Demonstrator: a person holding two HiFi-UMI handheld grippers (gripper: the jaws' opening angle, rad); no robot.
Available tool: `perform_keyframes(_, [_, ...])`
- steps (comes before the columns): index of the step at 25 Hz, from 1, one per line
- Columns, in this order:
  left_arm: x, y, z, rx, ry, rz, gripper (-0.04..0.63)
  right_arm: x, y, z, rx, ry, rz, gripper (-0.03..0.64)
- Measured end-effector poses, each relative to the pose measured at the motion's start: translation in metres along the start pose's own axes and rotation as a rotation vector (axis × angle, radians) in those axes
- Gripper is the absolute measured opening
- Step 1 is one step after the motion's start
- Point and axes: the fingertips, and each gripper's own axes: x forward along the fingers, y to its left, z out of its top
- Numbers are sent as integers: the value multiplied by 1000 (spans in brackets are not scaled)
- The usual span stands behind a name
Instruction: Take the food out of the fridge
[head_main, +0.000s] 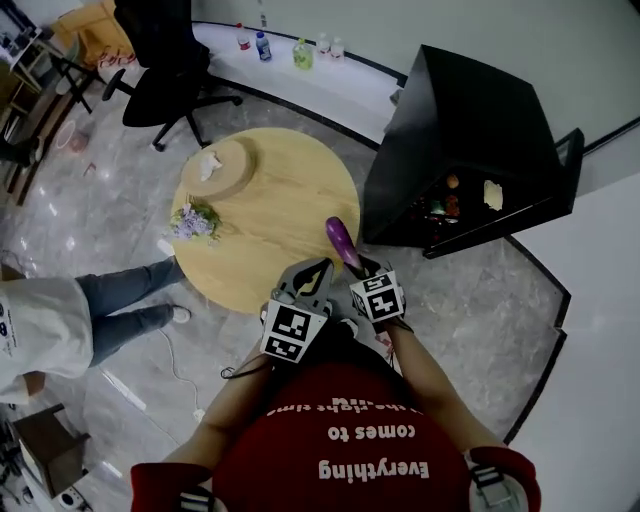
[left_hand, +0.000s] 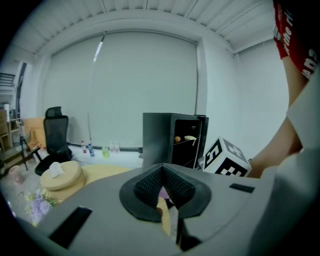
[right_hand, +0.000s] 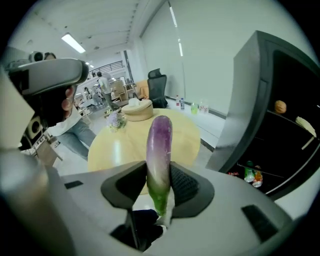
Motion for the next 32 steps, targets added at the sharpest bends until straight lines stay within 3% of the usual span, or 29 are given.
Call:
perform_keyframes(6, [-42,62,-15,-73,-7,206,2,44,45,22,-101,27,110,152])
perform_keyframes(14, [-87,95,-44,-123,33,382,2,93,96,18,-237,105,231,152])
perform_keyframes(20, [-102,108,-58,-163,40,429,2,121,105,-8,-301,179,256,152])
perform_keyframes(32, [-109,117,-64,-154,50,447,2,137,109,-32,-329,219,277,152])
